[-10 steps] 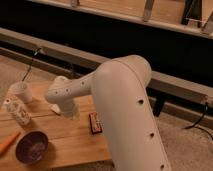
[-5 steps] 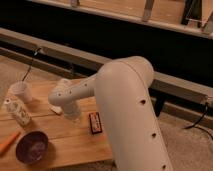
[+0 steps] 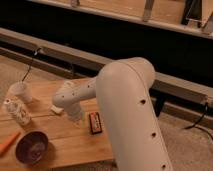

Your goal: Push the eraser across the table

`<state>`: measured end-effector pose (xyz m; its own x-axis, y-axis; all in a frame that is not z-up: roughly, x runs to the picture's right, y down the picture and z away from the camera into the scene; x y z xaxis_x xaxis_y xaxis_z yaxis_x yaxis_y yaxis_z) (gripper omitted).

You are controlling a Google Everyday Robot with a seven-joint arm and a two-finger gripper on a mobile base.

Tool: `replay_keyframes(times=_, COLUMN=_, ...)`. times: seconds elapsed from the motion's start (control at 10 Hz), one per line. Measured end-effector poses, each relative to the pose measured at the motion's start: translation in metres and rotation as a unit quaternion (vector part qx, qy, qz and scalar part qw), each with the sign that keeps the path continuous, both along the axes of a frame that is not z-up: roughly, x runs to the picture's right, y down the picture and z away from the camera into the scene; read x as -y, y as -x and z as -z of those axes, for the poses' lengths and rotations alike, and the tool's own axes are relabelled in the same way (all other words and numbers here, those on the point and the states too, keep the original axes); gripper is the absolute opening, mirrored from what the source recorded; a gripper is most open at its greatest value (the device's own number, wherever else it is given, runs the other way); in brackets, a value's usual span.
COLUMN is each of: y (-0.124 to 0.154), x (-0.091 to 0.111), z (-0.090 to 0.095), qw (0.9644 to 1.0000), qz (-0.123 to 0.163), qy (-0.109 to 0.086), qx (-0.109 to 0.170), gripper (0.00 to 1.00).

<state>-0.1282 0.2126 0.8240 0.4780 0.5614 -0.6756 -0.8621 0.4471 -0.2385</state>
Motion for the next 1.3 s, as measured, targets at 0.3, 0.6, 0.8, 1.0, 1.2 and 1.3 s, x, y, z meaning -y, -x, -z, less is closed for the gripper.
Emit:
replay_keyframes(times=0.3, y=-0.015, x=-0.002, z=-0.002, qw=0.9999, qz=-0.001, qy=0.002, qx=-0.015, gripper=0.00)
replay_keyframes(times=0.6, y=-0.024, x=0.000, z=-0.005, qw=0.9997, qz=0.001, qy=0.002, qx=-0.024, gripper=0.00)
replay_keyframes(times=0.8, y=-0.023, x=0.001, z=-0.008, qw=0.9997, qz=0.007, qy=0.000, qx=-0.023, gripper=0.00)
replay_keyframes(times=1.0, y=-0.020, x=0.000, z=-0.011, qw=0.9997, qz=0.013, qy=0.002, qx=-0.021, gripper=0.00)
replay_keyframes(times=1.2, y=-0.018, x=-0.001, z=-0.015, qw=0.9996, qz=0.016, qy=0.003, qx=-0.021, gripper=0.00)
replay_keyframes(times=1.3, y=-0.020, x=0.000, z=-0.018, qw=0.9996, qz=0.014, qy=0.002, qx=-0.024, gripper=0.00)
